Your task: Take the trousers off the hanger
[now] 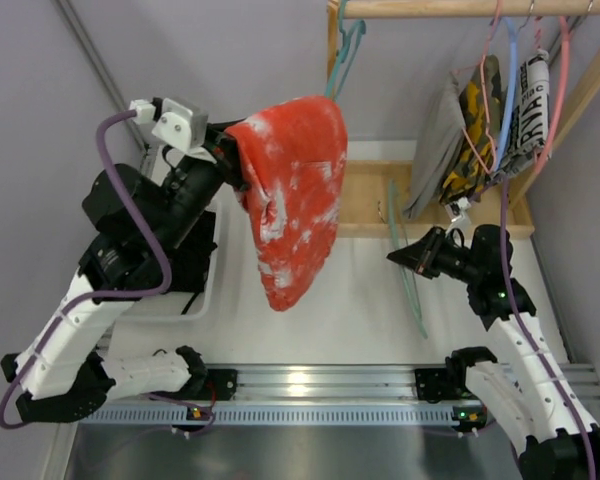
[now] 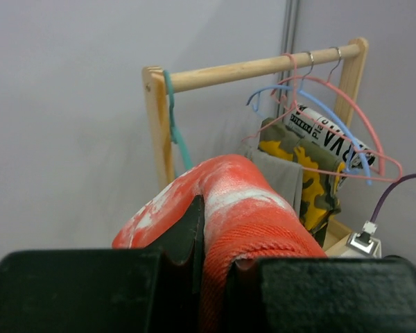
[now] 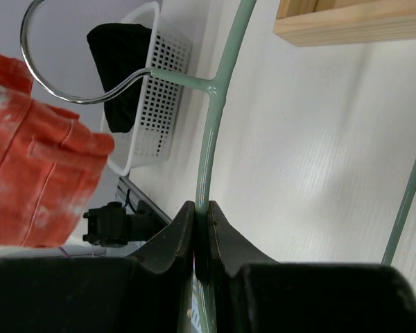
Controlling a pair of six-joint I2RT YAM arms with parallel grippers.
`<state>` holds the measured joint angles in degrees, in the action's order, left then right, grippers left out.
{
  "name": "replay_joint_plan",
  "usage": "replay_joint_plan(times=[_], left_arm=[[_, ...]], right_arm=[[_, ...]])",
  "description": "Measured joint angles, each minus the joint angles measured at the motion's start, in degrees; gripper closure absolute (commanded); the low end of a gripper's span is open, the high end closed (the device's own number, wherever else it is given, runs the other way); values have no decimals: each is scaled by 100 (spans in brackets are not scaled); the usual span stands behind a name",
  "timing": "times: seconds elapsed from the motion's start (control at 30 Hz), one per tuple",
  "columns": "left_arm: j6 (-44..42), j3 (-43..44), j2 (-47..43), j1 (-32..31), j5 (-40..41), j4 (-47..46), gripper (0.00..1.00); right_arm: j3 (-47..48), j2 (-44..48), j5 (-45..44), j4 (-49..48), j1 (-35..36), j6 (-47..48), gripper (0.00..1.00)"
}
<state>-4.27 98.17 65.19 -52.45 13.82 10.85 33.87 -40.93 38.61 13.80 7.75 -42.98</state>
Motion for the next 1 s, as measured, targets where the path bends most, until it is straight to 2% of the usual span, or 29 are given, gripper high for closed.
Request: replay_joint_plan(times=[0.17, 0.4, 0.67, 0.8, 1.0], left_arm=[[-46, -352, -855, 599, -98, 699, 100], [-52, -1016, -2168, 1945, 201, 1143, 100], [-59, -1541, -3040, 3397, 2155, 1545, 100], [-109, -1572, -3108, 4054, 2752, 1803, 100], [-807, -1567, -3165, 4822, 3521, 1864, 100]], right_arm=[[2, -46, -2, 96, 0, 127, 100], [11, -127, -87, 269, 0, 323, 100], [184, -144, -131, 437, 0, 409, 100], [219, -153, -131, 490, 0, 439, 100], [232, -157, -122, 498, 0, 442, 100]])
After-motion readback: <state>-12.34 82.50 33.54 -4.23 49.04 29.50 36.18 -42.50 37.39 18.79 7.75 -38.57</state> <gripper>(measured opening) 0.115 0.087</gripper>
